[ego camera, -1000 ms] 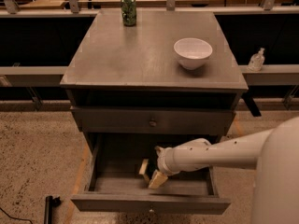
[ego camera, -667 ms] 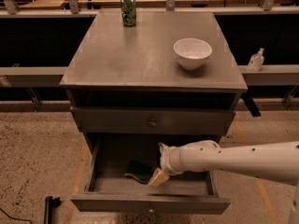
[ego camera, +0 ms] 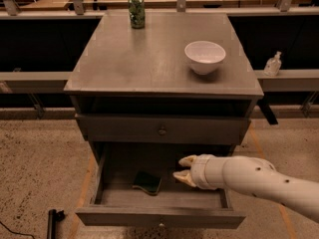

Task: Place sponge into middle drawer

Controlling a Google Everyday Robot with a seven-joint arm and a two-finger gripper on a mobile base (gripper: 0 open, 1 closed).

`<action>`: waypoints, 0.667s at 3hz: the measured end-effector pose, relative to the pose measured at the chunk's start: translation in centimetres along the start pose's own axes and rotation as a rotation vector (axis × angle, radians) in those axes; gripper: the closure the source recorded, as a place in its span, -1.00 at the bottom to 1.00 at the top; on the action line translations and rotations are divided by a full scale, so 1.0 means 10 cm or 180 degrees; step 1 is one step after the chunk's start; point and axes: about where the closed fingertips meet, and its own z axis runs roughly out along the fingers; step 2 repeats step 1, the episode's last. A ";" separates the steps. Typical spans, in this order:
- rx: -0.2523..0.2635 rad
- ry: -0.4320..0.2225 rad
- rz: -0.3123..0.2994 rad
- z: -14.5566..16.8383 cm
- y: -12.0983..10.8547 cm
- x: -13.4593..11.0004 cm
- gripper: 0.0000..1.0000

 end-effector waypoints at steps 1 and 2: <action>0.0235 0.0027 0.0092 -0.35 -0.13 0.11 0.26; 0.0235 0.0027 0.0092 -0.35 -0.13 0.11 0.26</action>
Offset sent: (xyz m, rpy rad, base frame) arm 0.0000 0.0000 0.0000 0.0000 0.0000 0.0000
